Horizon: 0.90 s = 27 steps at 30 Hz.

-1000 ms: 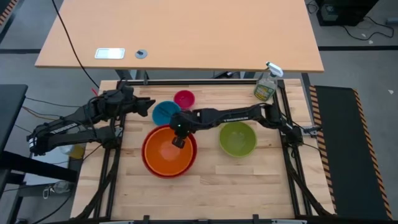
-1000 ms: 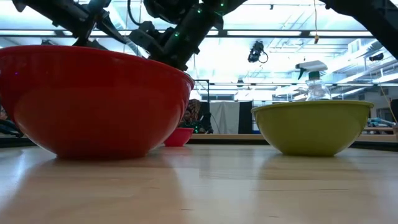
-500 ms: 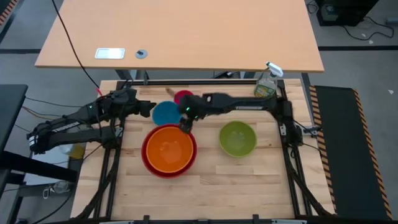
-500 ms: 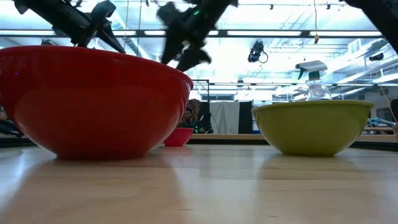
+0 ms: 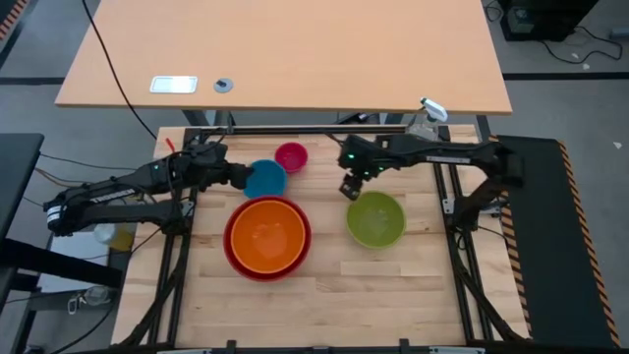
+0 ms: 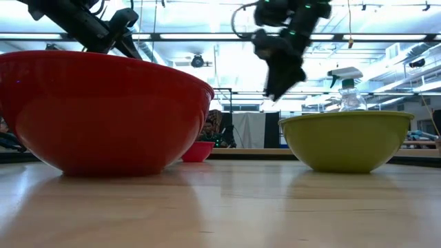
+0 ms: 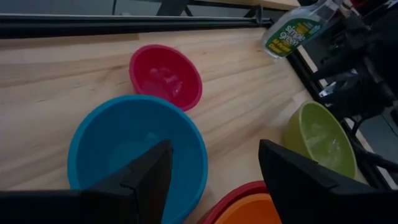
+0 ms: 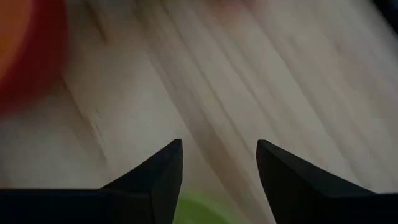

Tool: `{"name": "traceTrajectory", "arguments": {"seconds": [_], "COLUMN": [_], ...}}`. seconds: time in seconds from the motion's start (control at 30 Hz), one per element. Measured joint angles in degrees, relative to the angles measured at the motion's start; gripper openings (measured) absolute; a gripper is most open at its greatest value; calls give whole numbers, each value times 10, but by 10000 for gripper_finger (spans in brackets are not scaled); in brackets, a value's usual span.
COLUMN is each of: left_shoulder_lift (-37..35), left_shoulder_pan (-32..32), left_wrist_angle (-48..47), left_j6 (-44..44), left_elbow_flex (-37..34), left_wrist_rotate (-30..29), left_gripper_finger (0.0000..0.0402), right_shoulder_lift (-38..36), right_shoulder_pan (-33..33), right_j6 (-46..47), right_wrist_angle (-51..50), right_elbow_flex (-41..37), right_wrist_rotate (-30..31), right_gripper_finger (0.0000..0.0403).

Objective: Nest bowls inside each other
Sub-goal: Stack the green bowl on top of the orange bowl

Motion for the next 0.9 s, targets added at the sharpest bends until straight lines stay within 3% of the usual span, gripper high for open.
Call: {"name": "traceTrajectory", "arguments": {"seconds": [0.33, 0.63, 0.9], "left_shoulder_lift": [11, 11, 11], "left_shoulder_pan": [2, 2, 1], "left_wrist_angle": [10, 10, 10], "left_j6": [0, 2, 2], "left_elbow_flex": [0, 0, 0], "left_wrist_rotate": [0, 0, 0], "left_gripper_finger": [242, 242, 242], "right_shoulder_lift": [-85, -84, -84], "right_shoulder_pan": [-33, -77, -78], "right_j6": [-58, -129, -142], "right_wrist_angle": [-22, 21, 59], "right_elbow_flex": [-113, -183, -251], "right_wrist_rotate": [40, -38, -32], "right_gripper_finger": [211, 227, 218]}}
